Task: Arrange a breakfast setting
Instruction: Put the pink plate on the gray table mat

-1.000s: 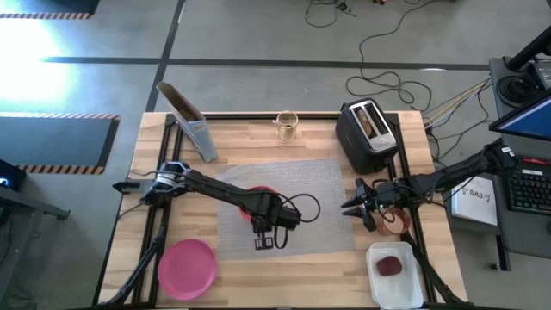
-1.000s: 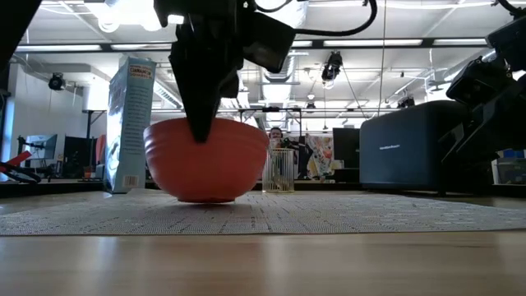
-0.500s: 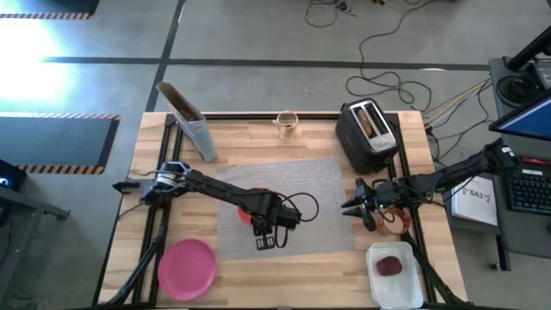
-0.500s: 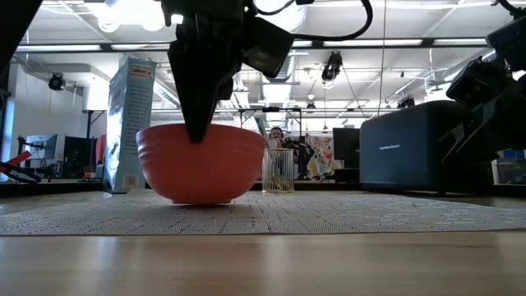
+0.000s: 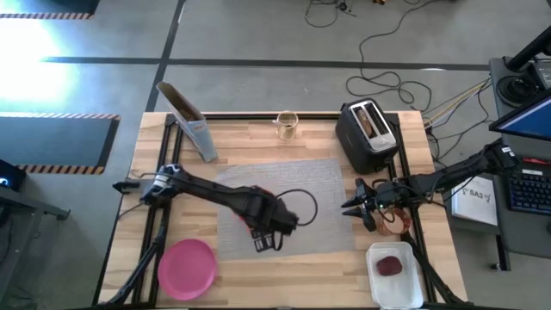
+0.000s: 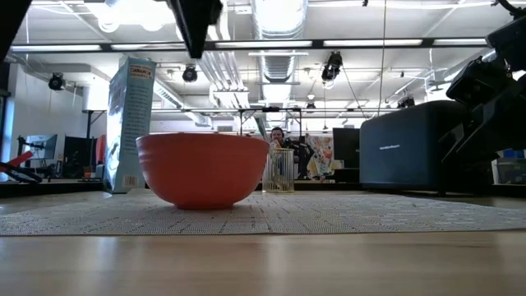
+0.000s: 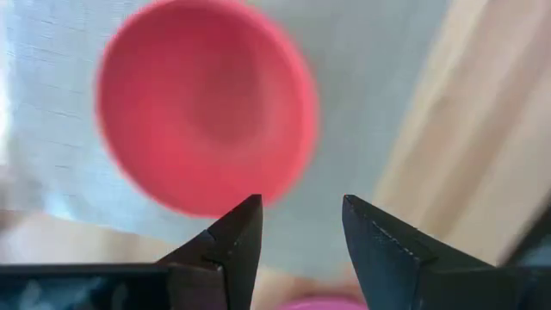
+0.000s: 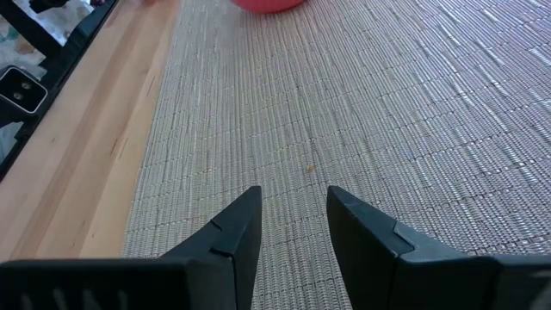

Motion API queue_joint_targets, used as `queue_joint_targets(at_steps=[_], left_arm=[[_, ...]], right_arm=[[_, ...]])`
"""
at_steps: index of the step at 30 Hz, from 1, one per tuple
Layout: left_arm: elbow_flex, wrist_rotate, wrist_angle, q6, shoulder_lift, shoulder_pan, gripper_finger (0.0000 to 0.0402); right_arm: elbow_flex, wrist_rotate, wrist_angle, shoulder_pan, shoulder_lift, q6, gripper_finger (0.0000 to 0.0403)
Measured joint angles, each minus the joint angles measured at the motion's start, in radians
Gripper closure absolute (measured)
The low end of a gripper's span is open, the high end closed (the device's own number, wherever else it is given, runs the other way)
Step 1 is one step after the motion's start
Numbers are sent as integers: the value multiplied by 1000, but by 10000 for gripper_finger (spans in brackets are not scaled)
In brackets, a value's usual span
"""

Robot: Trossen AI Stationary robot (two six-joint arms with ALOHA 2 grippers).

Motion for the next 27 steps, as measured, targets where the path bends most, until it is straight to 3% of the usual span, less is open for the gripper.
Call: queue_joint_targets(at_steps=[7,15,20,27], left_arm=[[-56,144,-7,-337,-19,-127,255],[-270,326,1,-556,-21,-222,255],[-413,382,139,-631,-21,-255,255],[-553,386,348,-765,-21,-292,255]], right_arm=[[0,0,0,0,0,0,280],[0,0,0,0,0,0,280],[0,0,0,0,0,0,280],[0,0,0,0,0,0,280]])
